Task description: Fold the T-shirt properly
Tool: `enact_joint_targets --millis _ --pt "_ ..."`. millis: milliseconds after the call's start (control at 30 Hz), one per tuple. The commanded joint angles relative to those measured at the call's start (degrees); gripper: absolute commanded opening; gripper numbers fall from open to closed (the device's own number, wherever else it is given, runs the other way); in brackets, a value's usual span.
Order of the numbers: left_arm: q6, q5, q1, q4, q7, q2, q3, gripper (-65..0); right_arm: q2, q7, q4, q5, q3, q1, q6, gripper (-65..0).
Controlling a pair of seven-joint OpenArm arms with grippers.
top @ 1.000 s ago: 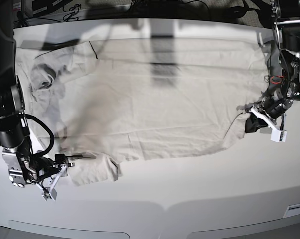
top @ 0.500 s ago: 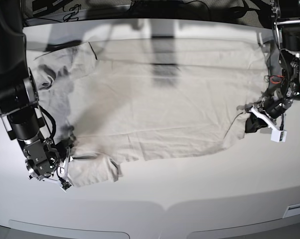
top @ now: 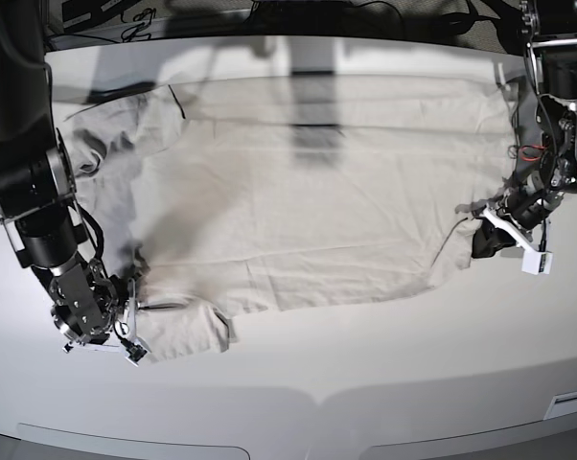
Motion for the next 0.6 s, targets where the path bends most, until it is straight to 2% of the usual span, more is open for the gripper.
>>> enact_joint_targets --millis 0,233,300,567 --pt "-0.56 -0.85 -0.94 1.01 -1.25 -1.09 -0.26 -65.0 -0.04 1.38 0.52 -0.83 0.11 1.88 -0.09 -40.5" --pt "-0.56 -0.85 -0.94 1.01 -1.07 -1.09 -0.28 -65.0 -0.13 5.86 0.52 -3.74 0.11 1.97 -1.49 -40.5" --pt "-0.56 -0.85 -0.94 1.01 -1.05 -1.09 -0.28 -65.0 -0.15 6.25 0.52 -3.74 0.11 2.10 -3.23 -40.5" --pt "-0.56 -0.85 -0.92 1.01 -0.15 -1.09 -0.28 -65.0 -0.17 8.61 0.52 -4.48 0.11 3.39 -3.37 -40.5"
